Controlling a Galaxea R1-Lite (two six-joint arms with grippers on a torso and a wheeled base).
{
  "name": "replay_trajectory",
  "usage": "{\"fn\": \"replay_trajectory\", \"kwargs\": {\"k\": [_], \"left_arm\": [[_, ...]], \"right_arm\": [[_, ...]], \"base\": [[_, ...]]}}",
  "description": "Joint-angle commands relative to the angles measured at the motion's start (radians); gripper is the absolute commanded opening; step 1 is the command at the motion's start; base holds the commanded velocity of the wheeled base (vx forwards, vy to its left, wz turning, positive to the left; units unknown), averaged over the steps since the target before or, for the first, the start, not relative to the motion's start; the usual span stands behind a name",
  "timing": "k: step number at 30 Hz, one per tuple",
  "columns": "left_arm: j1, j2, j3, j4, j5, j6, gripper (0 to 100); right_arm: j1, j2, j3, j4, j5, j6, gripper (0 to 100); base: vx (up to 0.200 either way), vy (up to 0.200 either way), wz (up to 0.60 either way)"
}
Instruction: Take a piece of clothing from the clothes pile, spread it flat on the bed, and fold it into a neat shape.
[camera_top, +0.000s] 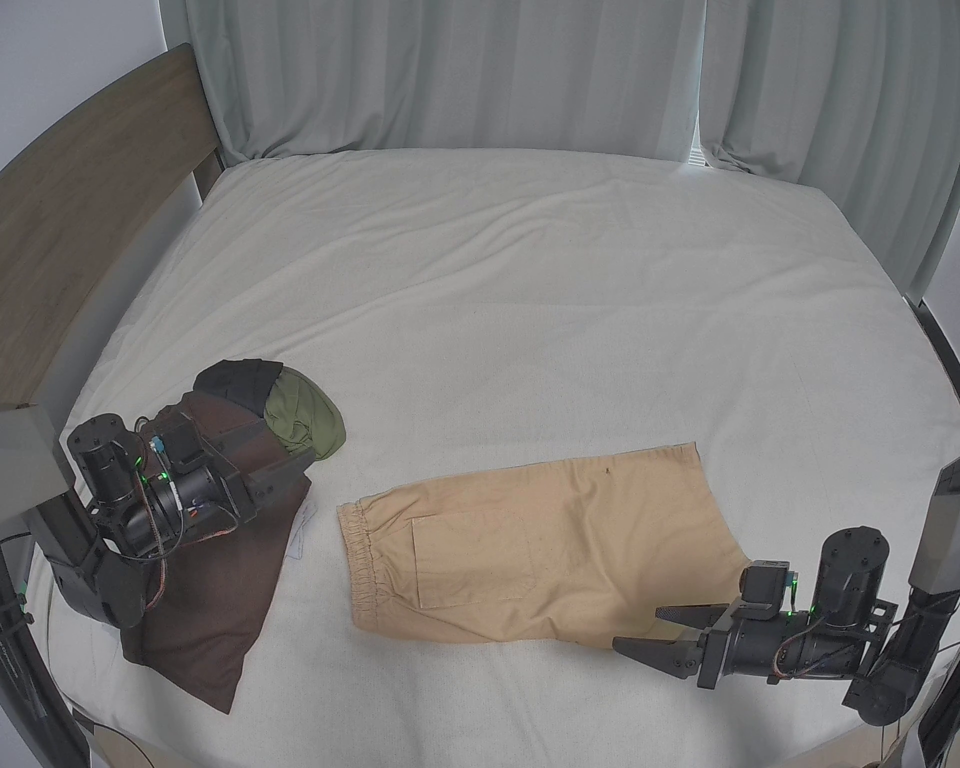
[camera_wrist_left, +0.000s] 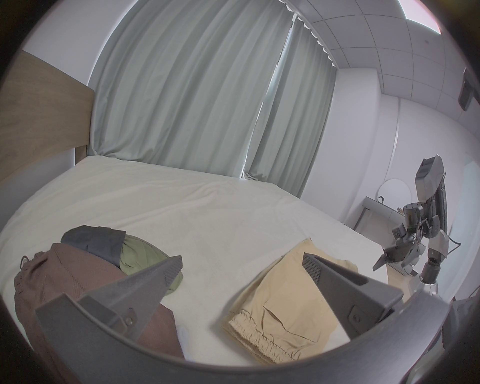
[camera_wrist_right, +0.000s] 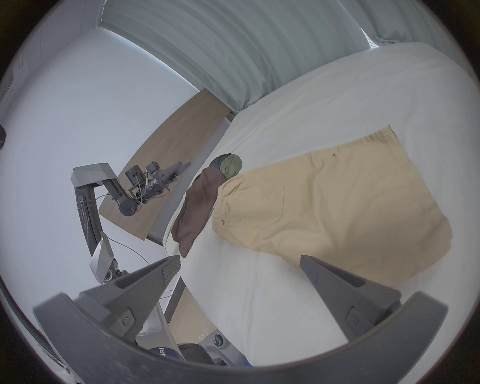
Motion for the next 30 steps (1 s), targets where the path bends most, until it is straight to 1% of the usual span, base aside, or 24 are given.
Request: {"fn": "replay_trajectory", "kwargs": {"k": [1, 4, 6, 9, 12, 14, 19, 24, 30], "left_arm": [[-0.008, 0.039, 0.017, -0.001, -0.005, 0.026, 100], [-0.01, 0.048, 0.019, -0.001, -0.005, 0.032, 100], [-0.013, 0.053, 0.02, -0.001, -0.007, 0.032, 100], [-0.019, 0.061, 0.034, -0.001, -0.027, 0.034, 100], [-0.02, 0.067, 0.051, -0.001, -0.041, 0.034, 100], [-0.02, 0.068, 0.066, -0.001, -0.05, 0.035, 100], [-0.02, 0.078, 0.112, -0.001, -0.11, 0.025, 100], [-0.022, 0.145, 0.112, -0.001, -0.113, 0.029, 100], [-0.04, 0.228, 0.106, -0.001, -0.113, 0.029, 100]], "right_arm": [[-0.005, -0.062, -0.004, 0.0, 0.002, -0.002, 100], [-0.002, -0.091, -0.007, -0.002, 0.002, -0.008, 100], [-0.004, -0.16, -0.01, 0.003, 0.002, -0.046, 100], [-0.005, -0.182, -0.007, 0.003, 0.016, -0.062, 100], [-0.007, -0.182, -0.007, 0.003, 0.037, -0.062, 100], [-0.008, -0.179, -0.004, 0.003, 0.04, -0.062, 100], [-0.033, -0.17, 0.014, 0.003, 0.042, -0.062, 100], [-0.062, -0.163, 0.011, 0.001, 0.051, -0.062, 100], [-0.065, -0.162, 0.013, 0.003, 0.058, -0.062, 100]], "base": [[0.0, 0.0, 0.0], [0.0, 0.0, 0.0], [0.0, 0.0, 0.0], [0.0, 0.0, 0.0], [0.0, 0.0, 0.0], [0.0, 0.0, 0.0], [0.0, 0.0, 0.0], [0.0, 0.0, 0.0], [0.0, 0.0, 0.0]]}}
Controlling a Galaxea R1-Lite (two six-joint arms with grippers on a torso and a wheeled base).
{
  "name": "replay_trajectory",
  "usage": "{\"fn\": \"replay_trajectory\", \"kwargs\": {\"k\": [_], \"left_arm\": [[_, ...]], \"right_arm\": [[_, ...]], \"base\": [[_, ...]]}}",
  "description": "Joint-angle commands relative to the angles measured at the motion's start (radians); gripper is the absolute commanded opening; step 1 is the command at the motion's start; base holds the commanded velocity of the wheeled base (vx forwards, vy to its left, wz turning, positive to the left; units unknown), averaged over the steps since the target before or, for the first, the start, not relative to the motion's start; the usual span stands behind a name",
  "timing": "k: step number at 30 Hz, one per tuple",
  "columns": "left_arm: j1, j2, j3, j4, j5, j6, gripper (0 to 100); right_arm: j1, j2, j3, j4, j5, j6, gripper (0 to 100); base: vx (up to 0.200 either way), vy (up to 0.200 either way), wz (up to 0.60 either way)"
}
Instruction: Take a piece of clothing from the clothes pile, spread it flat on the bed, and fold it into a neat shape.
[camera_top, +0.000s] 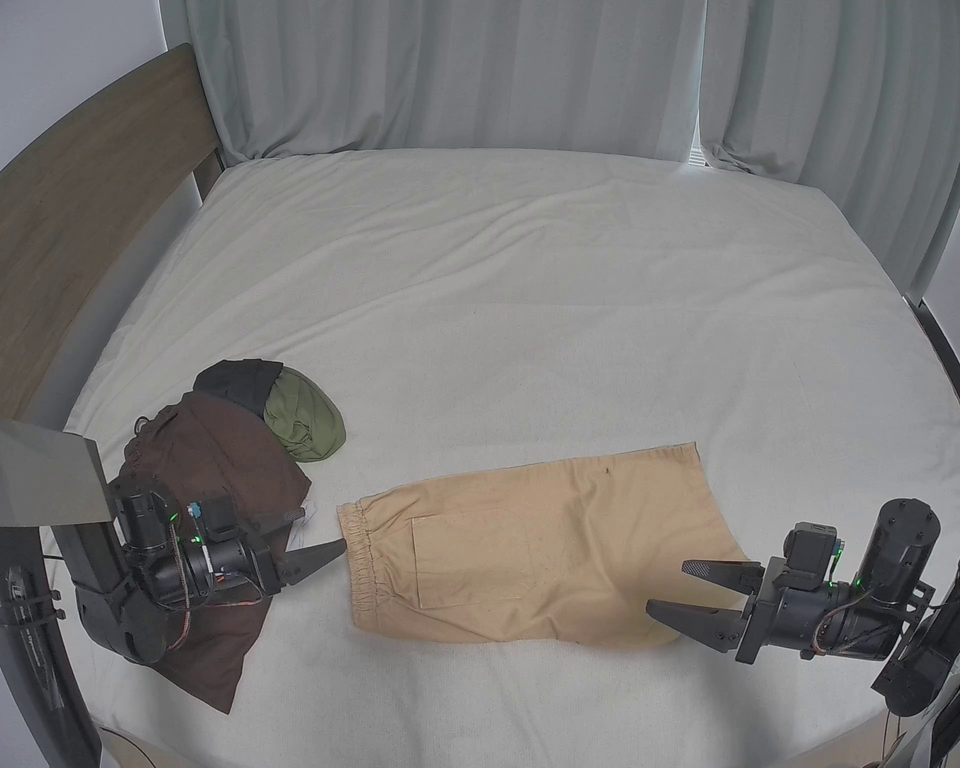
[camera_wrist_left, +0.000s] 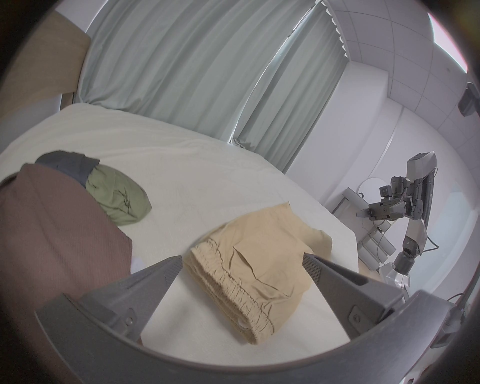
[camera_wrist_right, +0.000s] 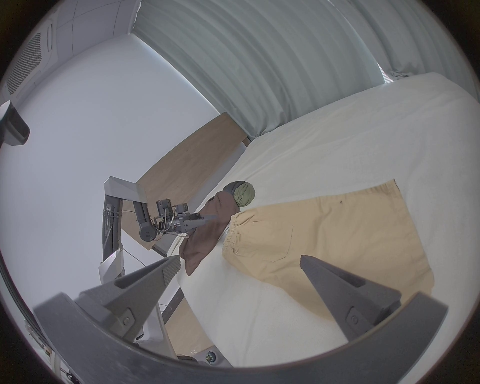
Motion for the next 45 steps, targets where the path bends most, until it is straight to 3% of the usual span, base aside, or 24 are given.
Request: {"fn": "replay_trajectory", "kwargs": {"k": [1, 14, 34, 45], "left_arm": [[-0.01, 0.085, -0.003, 0.0, -0.001, 0.0, 100], [-0.013, 0.203, -0.013, 0.0, 0.0, -0.009, 100], [-0.111, 0.352, -0.123, 0.0, 0.003, -0.043, 100], [-0.174, 0.334, -0.169, -0.002, 0.006, -0.27, 100]], "right_arm": [[-0.005, 0.005, 0.012, 0.0, 0.002, 0.0, 100], [-0.019, 0.023, 0.012, -0.002, 0.003, 0.0, 100], [-0.016, 0.04, 0.013, 0.0, 0.002, 0.0, 100], [-0.012, 0.042, 0.013, 0.0, 0.002, 0.0, 100]], "base": [[0.0, 0.0, 0.0], [0.0, 0.0, 0.0], [0.0, 0.0, 0.0], [0.0, 0.0, 0.0]]}}
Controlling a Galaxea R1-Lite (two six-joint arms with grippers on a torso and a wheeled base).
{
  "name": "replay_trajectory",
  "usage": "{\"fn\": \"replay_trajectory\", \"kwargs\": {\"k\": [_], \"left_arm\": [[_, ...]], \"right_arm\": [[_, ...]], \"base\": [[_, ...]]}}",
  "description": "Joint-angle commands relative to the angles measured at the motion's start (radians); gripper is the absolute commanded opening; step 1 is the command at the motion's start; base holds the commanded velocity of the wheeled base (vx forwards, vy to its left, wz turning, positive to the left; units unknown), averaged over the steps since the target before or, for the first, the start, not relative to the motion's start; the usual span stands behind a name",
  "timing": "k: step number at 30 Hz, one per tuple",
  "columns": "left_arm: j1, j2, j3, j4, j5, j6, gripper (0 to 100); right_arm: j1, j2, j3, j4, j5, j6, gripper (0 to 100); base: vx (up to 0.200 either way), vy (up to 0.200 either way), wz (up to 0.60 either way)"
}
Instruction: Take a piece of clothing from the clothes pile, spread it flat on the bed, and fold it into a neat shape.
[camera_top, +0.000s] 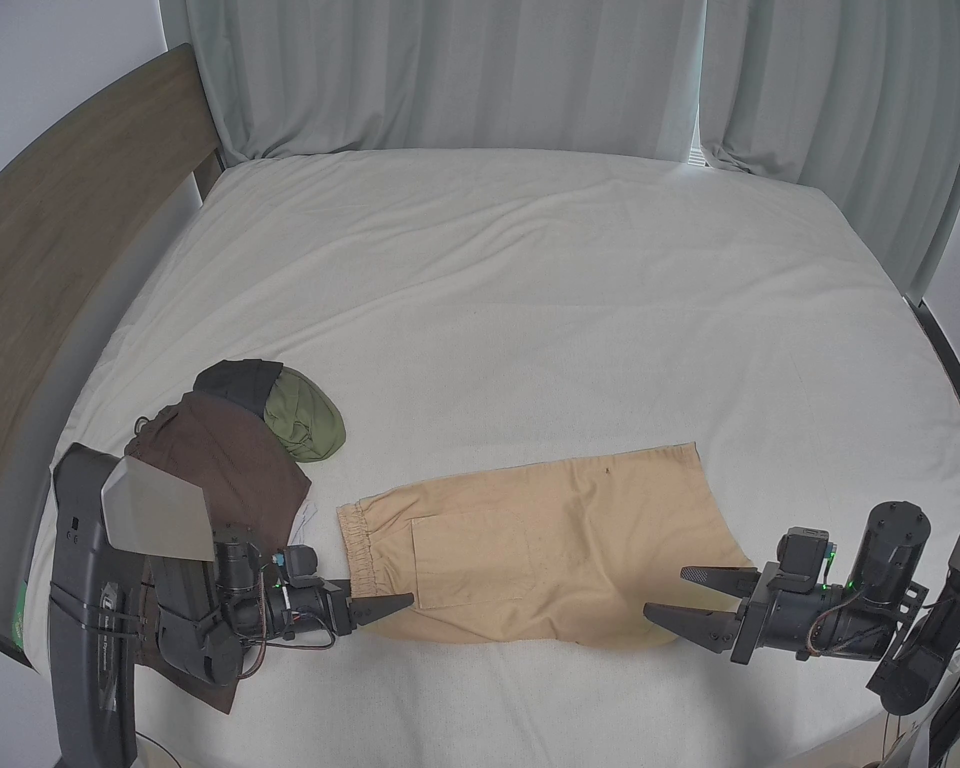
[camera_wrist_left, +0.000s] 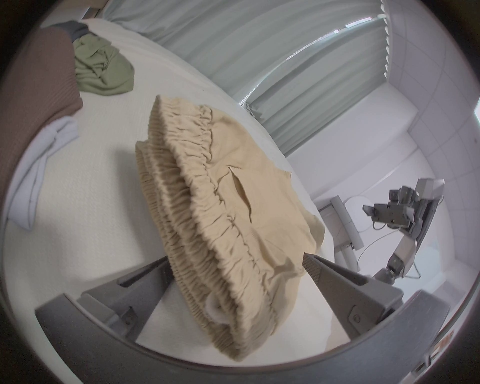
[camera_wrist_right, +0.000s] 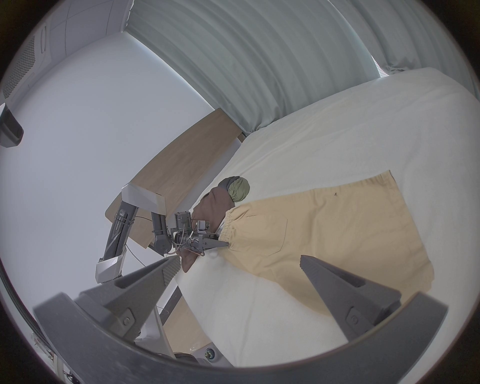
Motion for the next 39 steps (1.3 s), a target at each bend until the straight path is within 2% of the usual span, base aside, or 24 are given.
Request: {"fn": "replay_trajectory", "kwargs": {"k": [1, 5, 12, 20, 21, 39], "left_arm": [[-0.022, -0.006, -0.021, 0.003, 0.0, -0.052, 100], [-0.022, -0.006, -0.024, 0.003, 0.01, -0.068, 100], [-0.045, -0.005, -0.024, 0.003, 0.154, -0.081, 100], [-0.051, -0.005, -0.029, 0.003, 0.162, -0.084, 100], [-0.05, -0.005, -0.03, 0.003, 0.162, -0.084, 0], [-0.04, -0.048, -0.046, -0.001, 0.158, -0.104, 0]], "right_arm": [[0.004, 0.003, 0.013, 0.0, 0.001, 0.0, 100], [0.003, 0.003, 0.013, 0.0, 0.001, 0.0, 100], [0.006, 0.015, 0.013, 0.0, 0.001, 0.0, 100], [0.006, 0.023, 0.013, -0.002, 0.001, -0.001, 100], [0.006, 0.023, 0.013, -0.002, 0.001, -0.001, 100], [0.006, 0.032, 0.014, 0.0, 0.001, -0.001, 100]], "base": [[0.0, 0.0, 0.0], [0.0, 0.0, 0.0], [0.0, 0.0, 0.0], [0.0, 0.0, 0.0], [0.0, 0.0, 0.0], [0.0, 0.0, 0.0]]}}
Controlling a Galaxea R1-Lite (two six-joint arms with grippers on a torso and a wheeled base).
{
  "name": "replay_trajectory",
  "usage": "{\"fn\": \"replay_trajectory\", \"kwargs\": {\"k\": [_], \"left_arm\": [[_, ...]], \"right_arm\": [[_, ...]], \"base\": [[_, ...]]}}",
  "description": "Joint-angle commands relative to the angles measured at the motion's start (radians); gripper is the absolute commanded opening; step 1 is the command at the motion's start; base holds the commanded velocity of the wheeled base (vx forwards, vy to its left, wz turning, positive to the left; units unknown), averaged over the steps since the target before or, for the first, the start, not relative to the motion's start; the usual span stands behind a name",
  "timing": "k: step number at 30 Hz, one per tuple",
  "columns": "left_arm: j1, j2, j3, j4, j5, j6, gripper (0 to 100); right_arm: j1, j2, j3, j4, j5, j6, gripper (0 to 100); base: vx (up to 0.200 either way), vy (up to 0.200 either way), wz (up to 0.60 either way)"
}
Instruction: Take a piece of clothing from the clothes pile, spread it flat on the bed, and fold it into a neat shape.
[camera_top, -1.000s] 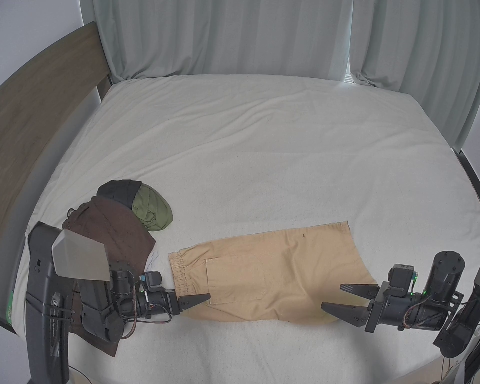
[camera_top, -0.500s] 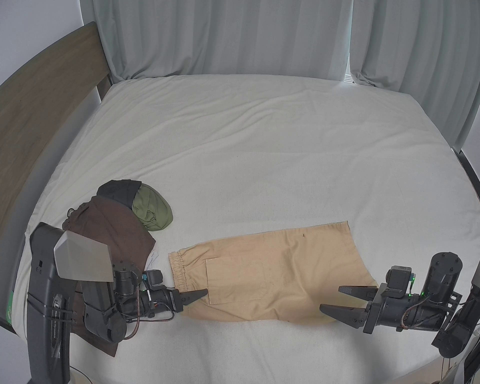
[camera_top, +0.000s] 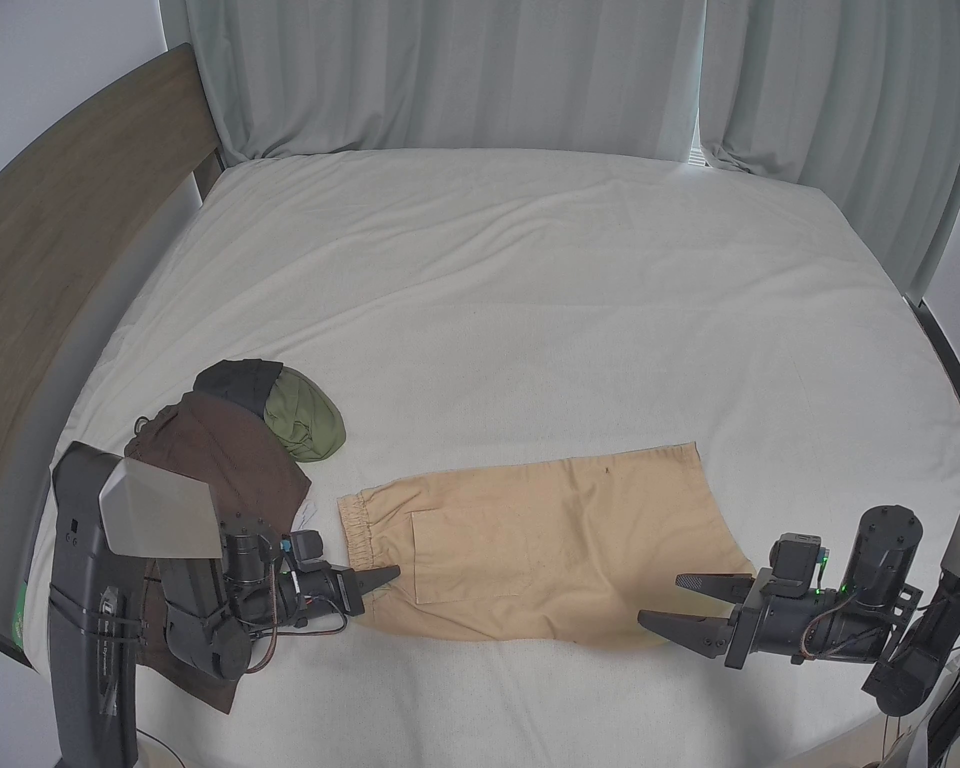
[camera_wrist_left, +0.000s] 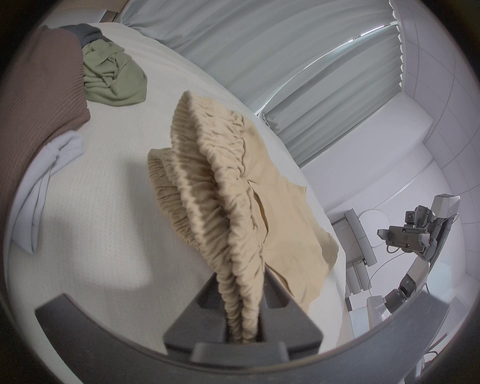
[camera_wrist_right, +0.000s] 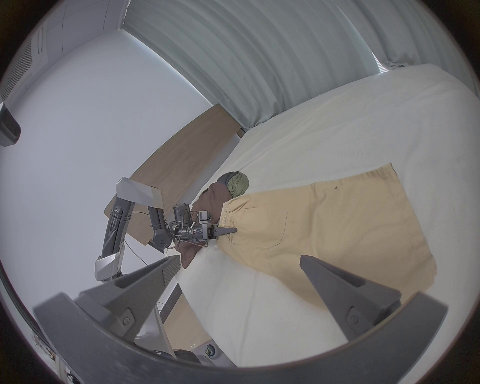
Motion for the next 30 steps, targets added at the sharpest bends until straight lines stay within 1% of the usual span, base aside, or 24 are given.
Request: {"fn": "replay_trajectory", "kwargs": {"k": [1, 5, 18, 20, 23, 24, 26, 30], "left_arm": [[0.006, -0.03, 0.003, -0.003, -0.001, 0.001, 0], [0.008, -0.056, 0.018, -0.003, -0.002, -0.007, 0], [0.019, -0.098, 0.062, -0.003, -0.01, -0.007, 0], [0.032, -0.115, 0.069, -0.003, -0.02, -0.008, 0], [0.052, -0.145, 0.108, -0.002, -0.066, -0.025, 0], [0.052, -0.145, 0.108, -0.002, -0.066, -0.025, 0], [0.069, -0.187, 0.141, -0.002, -0.09, -0.071, 0], [0.103, -0.22, 0.156, -0.002, -0.12, -0.102, 0]], "right_arm": [[0.0, 0.005, 0.015, 0.0, 0.001, 0.0, 100], [-0.003, 0.007, 0.015, 0.0, 0.001, -0.012, 100], [-0.004, 0.019, 0.015, 0.0, 0.001, -0.015, 100], [-0.006, 0.019, 0.015, 0.0, 0.001, -0.015, 100], [-0.004, 0.019, 0.015, 0.0, -0.001, -0.015, 100], [-0.004, 0.019, 0.015, 0.0, -0.001, -0.015, 100], [-0.004, 0.019, 0.015, 0.0, -0.001, -0.015, 100], [-0.003, 0.027, 0.015, 0.0, 0.001, -0.017, 100]], "base": [[0.0, 0.0, 0.0], [0.0, 0.0, 0.0], [0.0, 0.0, 0.0], [0.0, 0.0, 0.0], [0.0, 0.0, 0.0], [0.0, 0.0, 0.0], [0.0, 0.0, 0.0], [0.0, 0.0, 0.0]]}}
